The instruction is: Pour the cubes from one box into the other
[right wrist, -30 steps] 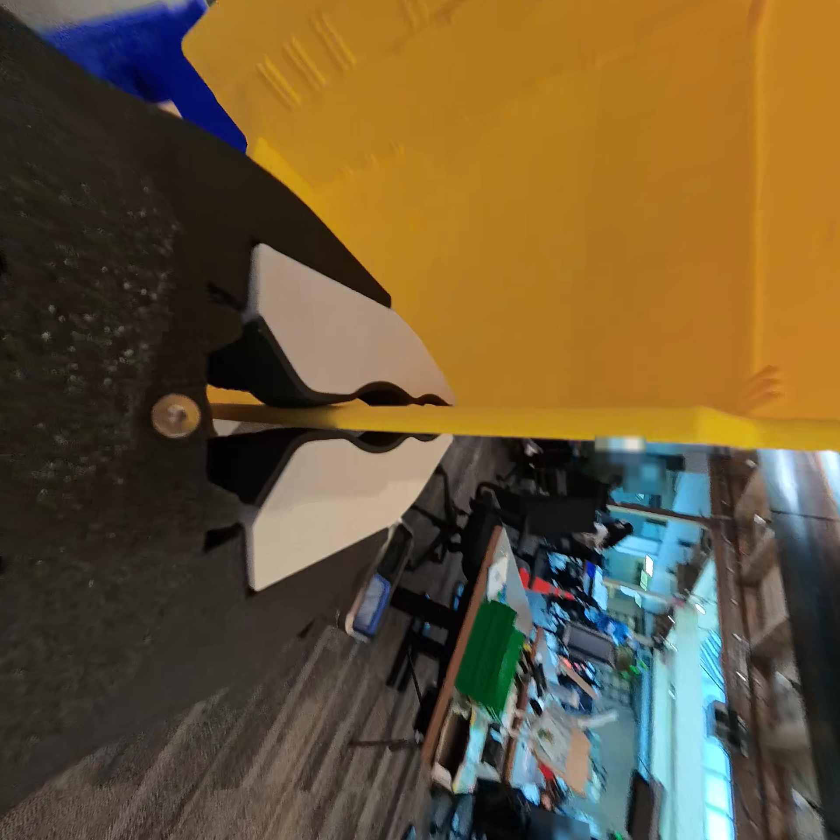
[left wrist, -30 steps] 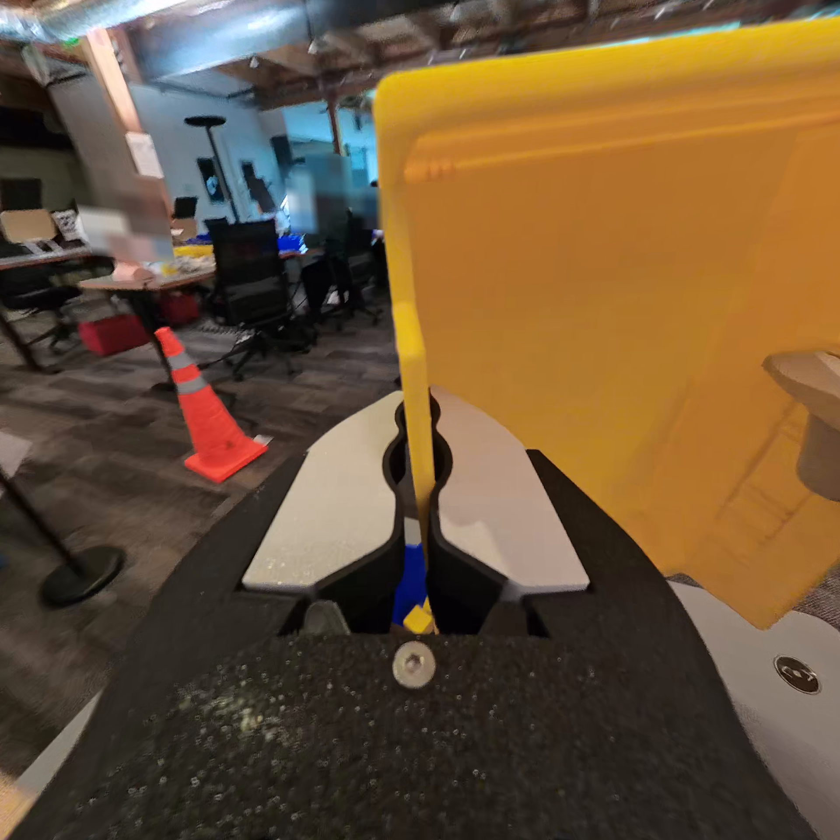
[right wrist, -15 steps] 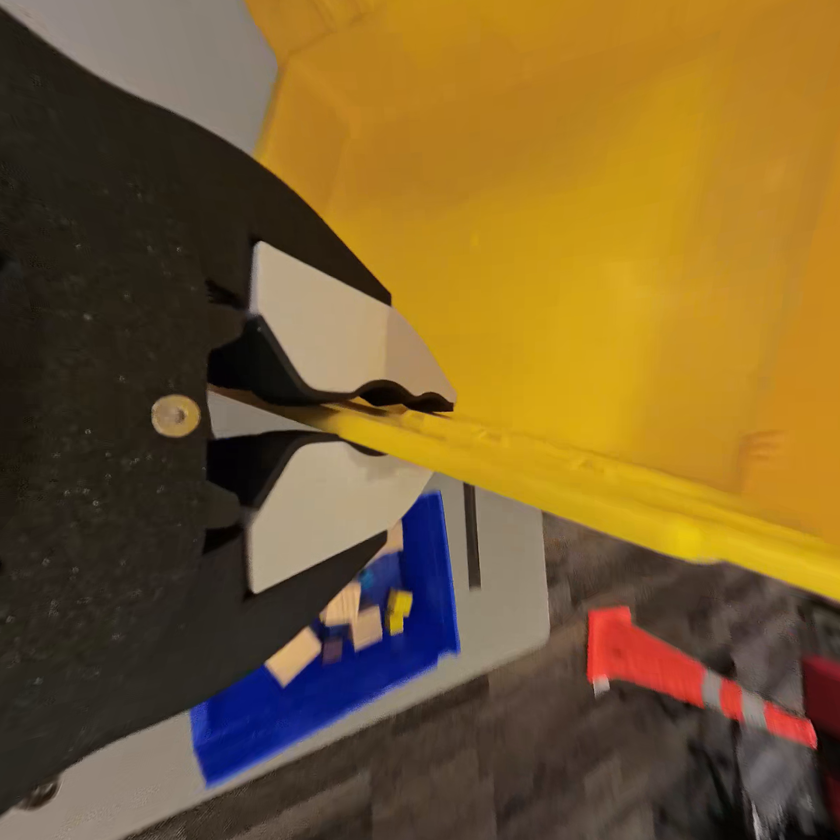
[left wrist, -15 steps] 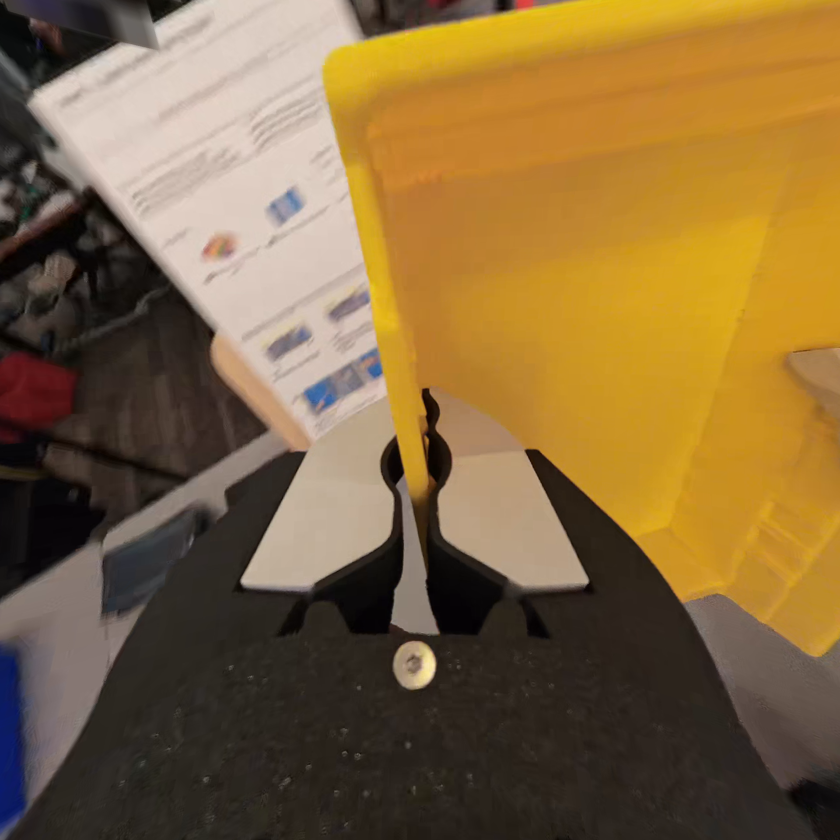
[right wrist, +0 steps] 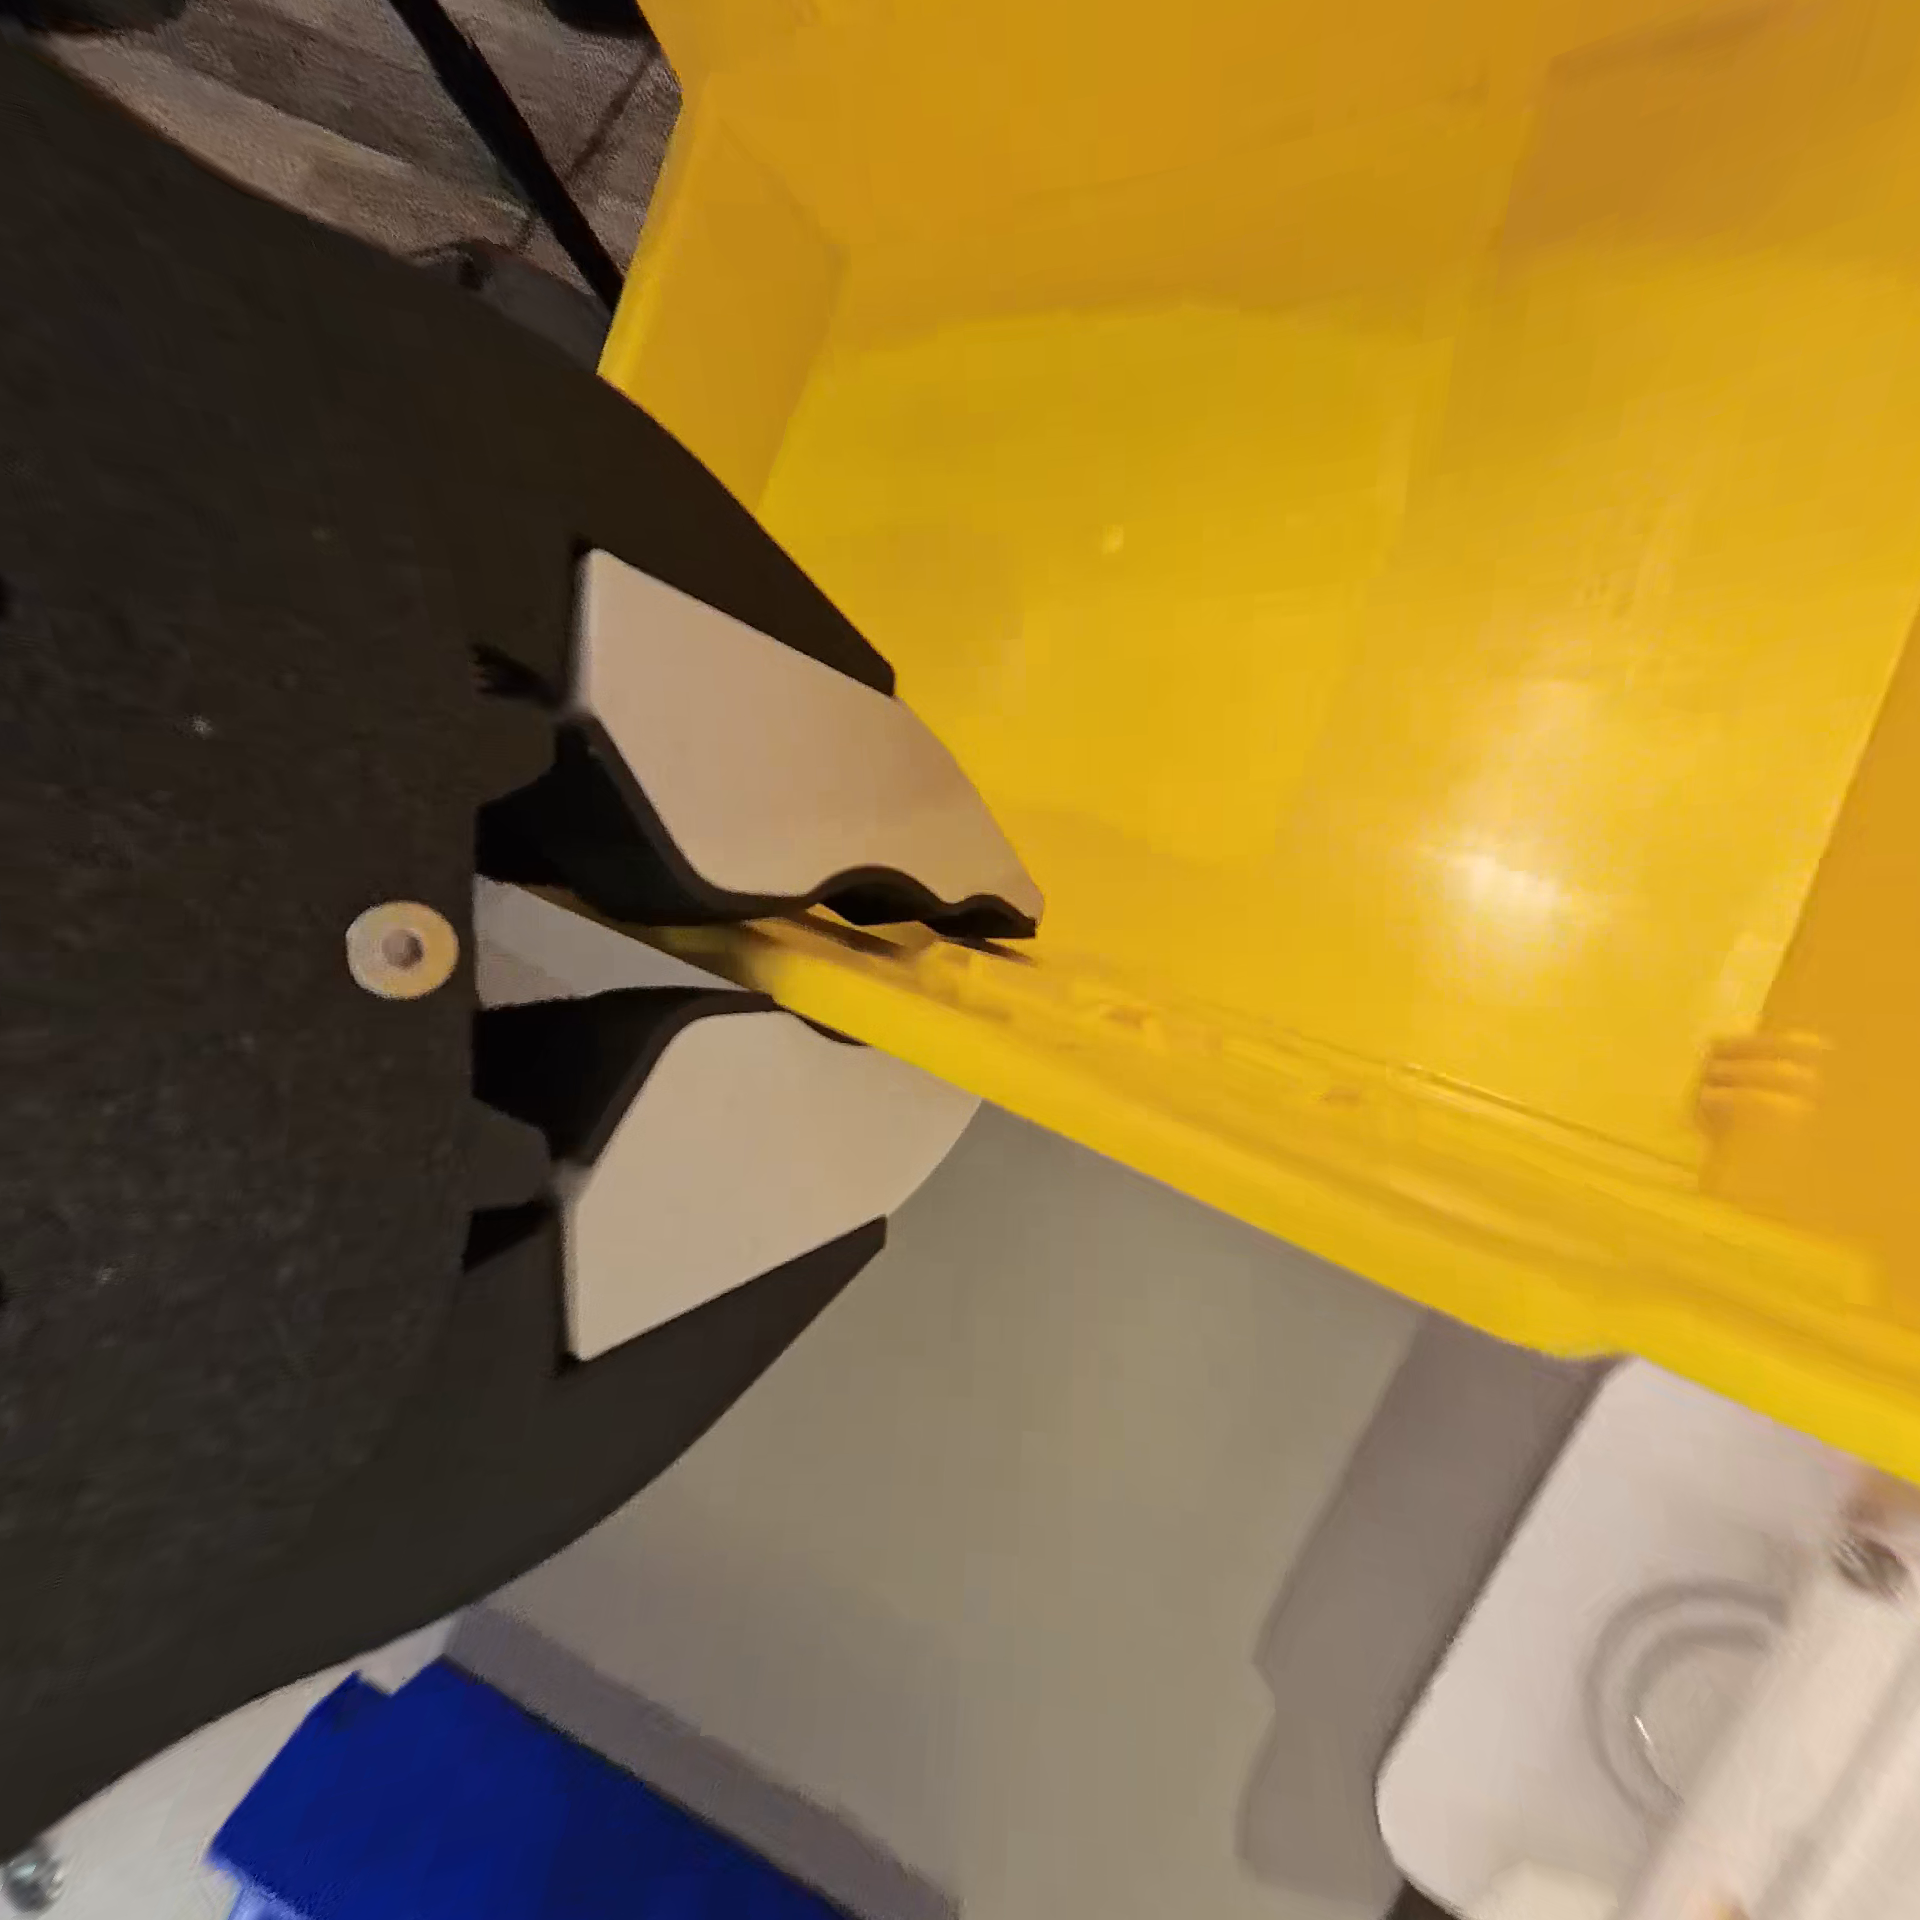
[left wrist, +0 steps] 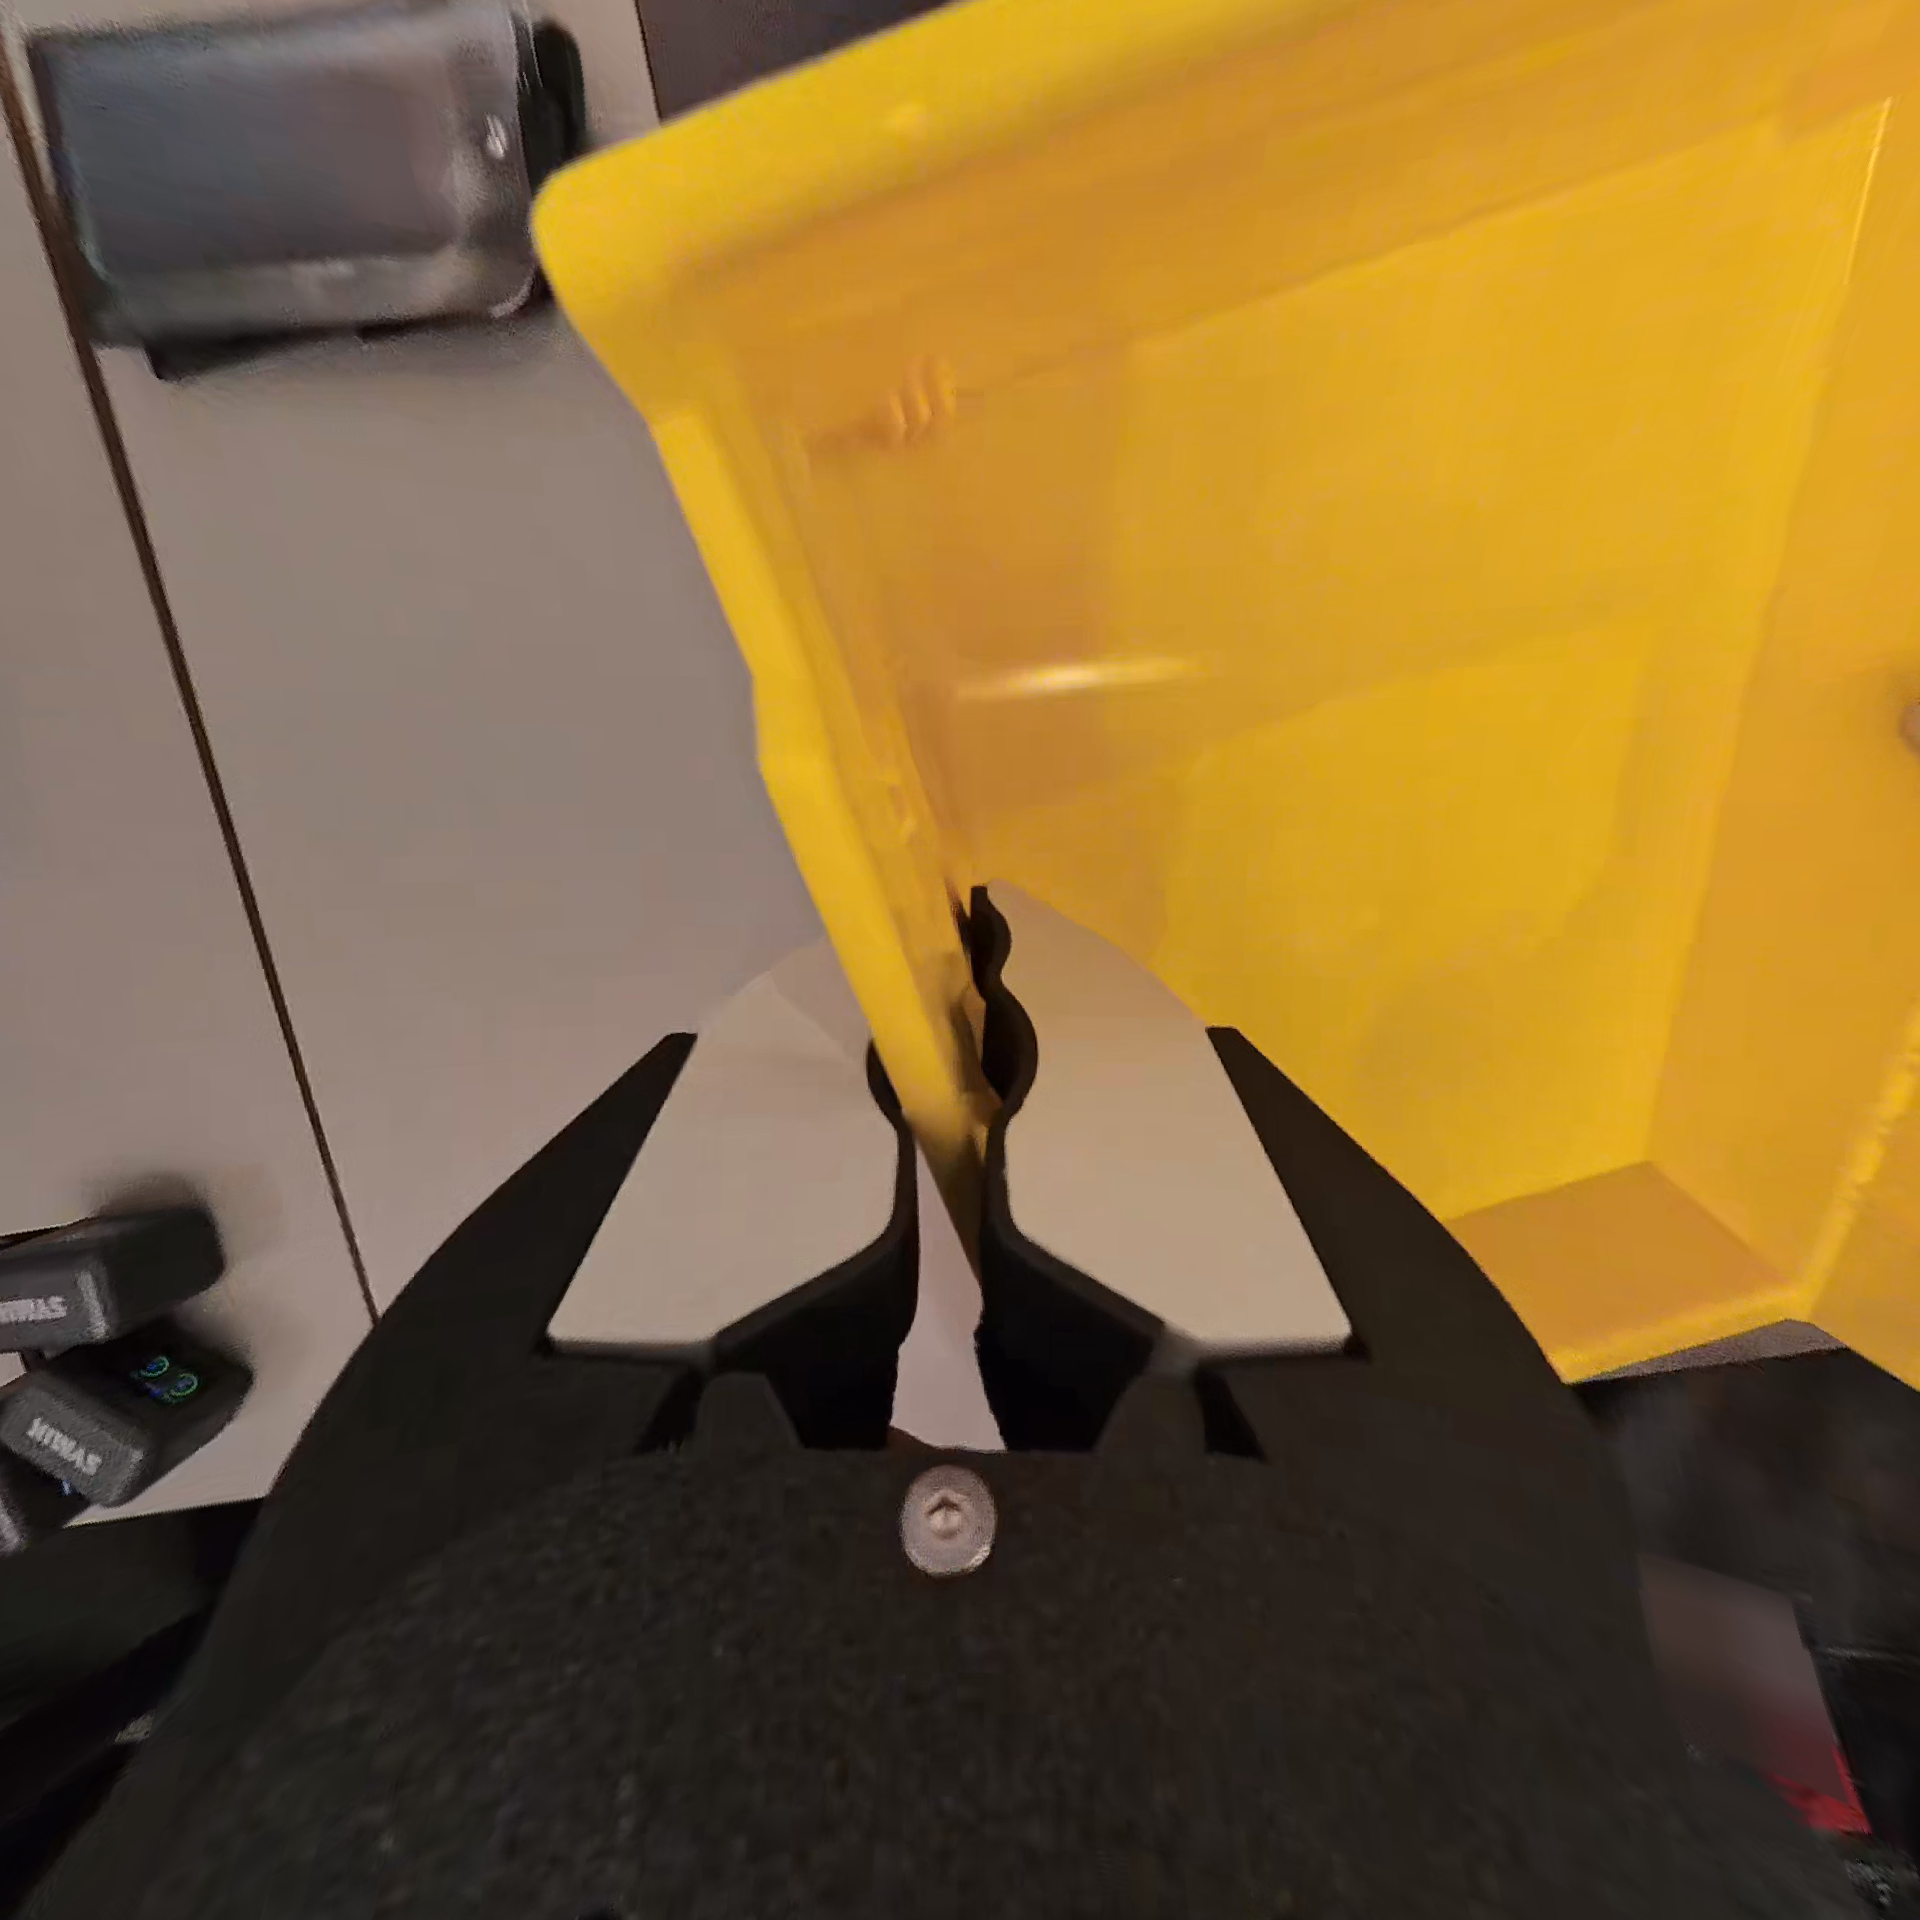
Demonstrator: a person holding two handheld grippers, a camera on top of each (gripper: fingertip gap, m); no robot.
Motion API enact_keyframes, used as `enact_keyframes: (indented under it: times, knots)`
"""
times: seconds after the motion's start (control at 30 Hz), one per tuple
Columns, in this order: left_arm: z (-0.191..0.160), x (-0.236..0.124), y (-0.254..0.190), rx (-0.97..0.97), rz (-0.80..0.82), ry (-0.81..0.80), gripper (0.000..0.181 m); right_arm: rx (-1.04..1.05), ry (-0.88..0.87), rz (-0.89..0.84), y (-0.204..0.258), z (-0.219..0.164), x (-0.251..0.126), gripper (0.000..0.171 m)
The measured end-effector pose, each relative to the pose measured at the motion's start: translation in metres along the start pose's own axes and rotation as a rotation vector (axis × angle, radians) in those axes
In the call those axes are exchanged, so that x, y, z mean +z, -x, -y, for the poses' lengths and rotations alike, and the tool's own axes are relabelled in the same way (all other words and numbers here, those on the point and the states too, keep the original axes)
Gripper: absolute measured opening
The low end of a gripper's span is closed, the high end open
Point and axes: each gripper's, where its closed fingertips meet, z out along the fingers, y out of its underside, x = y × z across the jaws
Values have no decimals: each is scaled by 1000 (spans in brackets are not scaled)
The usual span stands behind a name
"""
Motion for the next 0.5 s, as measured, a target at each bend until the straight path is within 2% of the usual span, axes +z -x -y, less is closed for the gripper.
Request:
enact_keyframes:
  times: [0.3, 0.4, 0.5]
  knots:
    - [-3, 143, 29, 25, -76, 216, 6, 64, 226, 33, -10, -5, 131, 8]
    - [-5, 172, 40, 9, -113, 271, 6, 86, 303, 79, -6, -5, 159, 8]
    - [-7, 183, 55, 15, -126, 319, 6, 91, 359, 133, 6, -1, 176, 9]
